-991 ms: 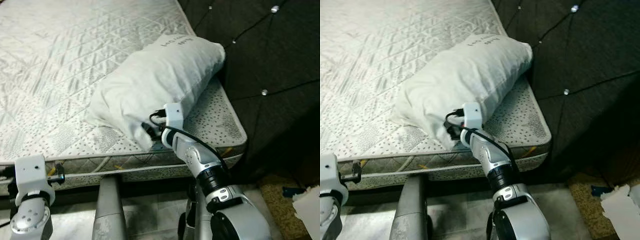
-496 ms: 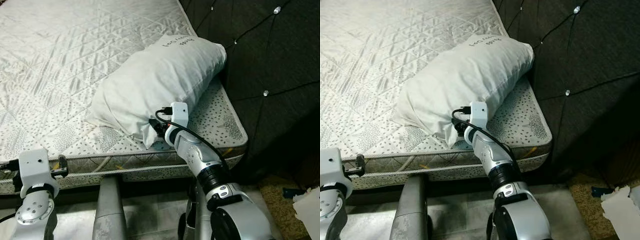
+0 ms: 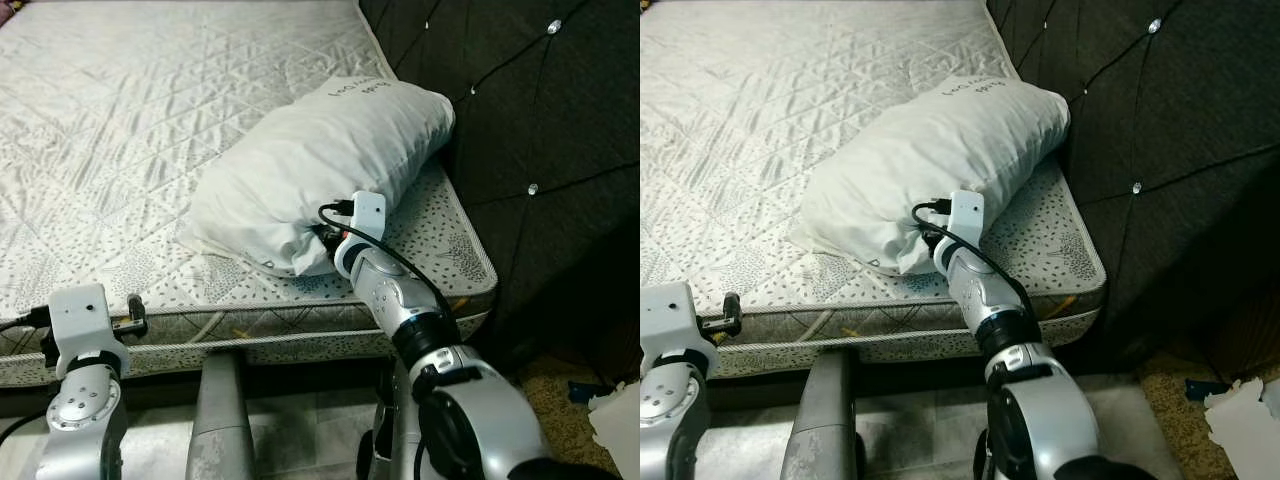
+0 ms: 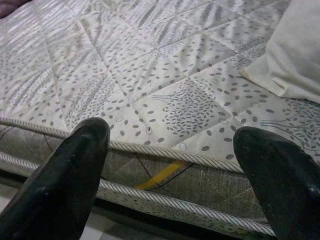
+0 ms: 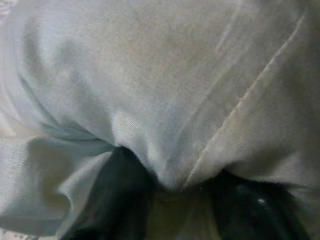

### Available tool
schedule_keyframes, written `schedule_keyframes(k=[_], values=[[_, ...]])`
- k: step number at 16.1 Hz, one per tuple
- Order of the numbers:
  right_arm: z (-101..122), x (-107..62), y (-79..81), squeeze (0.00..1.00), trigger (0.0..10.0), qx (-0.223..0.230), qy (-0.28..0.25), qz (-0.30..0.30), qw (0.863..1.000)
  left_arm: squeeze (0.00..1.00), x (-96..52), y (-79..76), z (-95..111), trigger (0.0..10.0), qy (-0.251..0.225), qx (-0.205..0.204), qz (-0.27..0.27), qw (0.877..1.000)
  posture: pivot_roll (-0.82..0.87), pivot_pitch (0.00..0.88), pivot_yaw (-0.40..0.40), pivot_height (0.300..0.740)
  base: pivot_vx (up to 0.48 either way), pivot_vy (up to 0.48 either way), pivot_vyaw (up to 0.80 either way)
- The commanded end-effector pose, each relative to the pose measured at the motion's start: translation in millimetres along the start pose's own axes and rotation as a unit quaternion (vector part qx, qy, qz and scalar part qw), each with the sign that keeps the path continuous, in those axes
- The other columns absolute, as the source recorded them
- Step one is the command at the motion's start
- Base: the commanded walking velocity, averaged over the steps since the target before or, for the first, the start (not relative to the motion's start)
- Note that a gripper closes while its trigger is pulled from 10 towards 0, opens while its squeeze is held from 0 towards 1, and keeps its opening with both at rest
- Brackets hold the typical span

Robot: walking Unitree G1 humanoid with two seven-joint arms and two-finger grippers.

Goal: Clean up the room

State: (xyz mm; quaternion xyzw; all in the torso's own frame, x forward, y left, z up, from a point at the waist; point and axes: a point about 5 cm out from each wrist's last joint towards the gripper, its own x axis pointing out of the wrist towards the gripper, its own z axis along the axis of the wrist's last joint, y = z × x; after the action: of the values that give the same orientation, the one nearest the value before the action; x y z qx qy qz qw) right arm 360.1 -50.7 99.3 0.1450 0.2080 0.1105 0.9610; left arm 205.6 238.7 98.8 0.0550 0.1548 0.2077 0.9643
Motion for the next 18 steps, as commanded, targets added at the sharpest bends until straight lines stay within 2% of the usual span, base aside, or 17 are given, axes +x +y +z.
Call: schedule_keyframes(k=[1,3,5,7,10,11,12,15,16,18], values=[[37,-0.4,-23.6,0.00,0.0,-0.001,-0.071,-0.053,0.996,0.00,3.1,-6.4,2,10.0,-0.006,-0.003,-0.006,1.000,0.12,0.000,-0.033,0.537,0.000,0.000,0.00],[46,-1.1,-37.8,0.00,0.0,-0.002,-0.085,-0.078,0.993,0.00,6.9,-8.8,4,10.0,-0.012,-0.008,-0.006,1.000,0.11,0.000,-0.035,0.537,0.000,0.000,0.00],[67,-3.5,-52.7,0.00,0.0,-0.001,-0.115,-0.103,0.988,0.00,11.9,-11.9,8,10.0,-0.022,-0.014,-0.012,1.000,0.10,0.000,-0.035,0.537,0.000,0.000,0.00],[103,-13.9,-82.5,0.00,0.0,-0.002,-0.165,-0.153,0.974,0.00,15.2,-18.9,10,10.0,-0.026,-0.019,-0.021,0.999,0.08,0.000,-0.036,0.537,0.000,0.000,0.00],[128,-26.9,-108.6,0.00,0.0,-0.008,-0.197,-0.198,0.960,0.00,16.2,-22.9,11,10.0,-0.028,-0.023,-0.023,0.999,0.06,0.000,-0.046,0.537,0.000,0.000,0.00],[131,-28.9,-112.1,0.00,0.0,-0.008,-0.201,-0.205,0.958,0.00,16.3,-23.2,11,10.0,-0.029,-0.023,-0.023,0.999,0.06,0.000,-0.048,0.537,0.000,0.000,0.00],[144,-39.7,-130.3,0.00,0.0,-0.011,-0.219,-0.237,0.947,0.00,17.3,-22.5,11,10.0,-0.030,-0.023,-0.022,0.999,0.06,0.000,-0.049,0.537,0.000,0.000,0.00],[156,-51.3,-148.3,0.00,0.0,0.002,-0.237,-0.267,0.934,0.00,22.3,-20.6,15,10.0,-0.037,-0.017,-0.024,0.999,0.05,0.000,-0.027,0.537,0.000,0.000,0.00],[162,-60.3,-161.6,0.00,0.0,0.009,-0.249,-0.287,0.925,0.00,25.8,-19.8,18,10.0,-0.041,-0.016,-0.024,0.999,0.06,0.000,-0.024,0.537,0.000,0.000,0.00],[158,-65.1,-172.0,0.00,0.0,0.001,-0.247,-0.300,0.922,0.00,26.9,-19.5,18,10.0,-0.042,-0.015,-0.022,0.999,0.06,0.000,-0.020,0.537,0.000,0.000,0.00]])
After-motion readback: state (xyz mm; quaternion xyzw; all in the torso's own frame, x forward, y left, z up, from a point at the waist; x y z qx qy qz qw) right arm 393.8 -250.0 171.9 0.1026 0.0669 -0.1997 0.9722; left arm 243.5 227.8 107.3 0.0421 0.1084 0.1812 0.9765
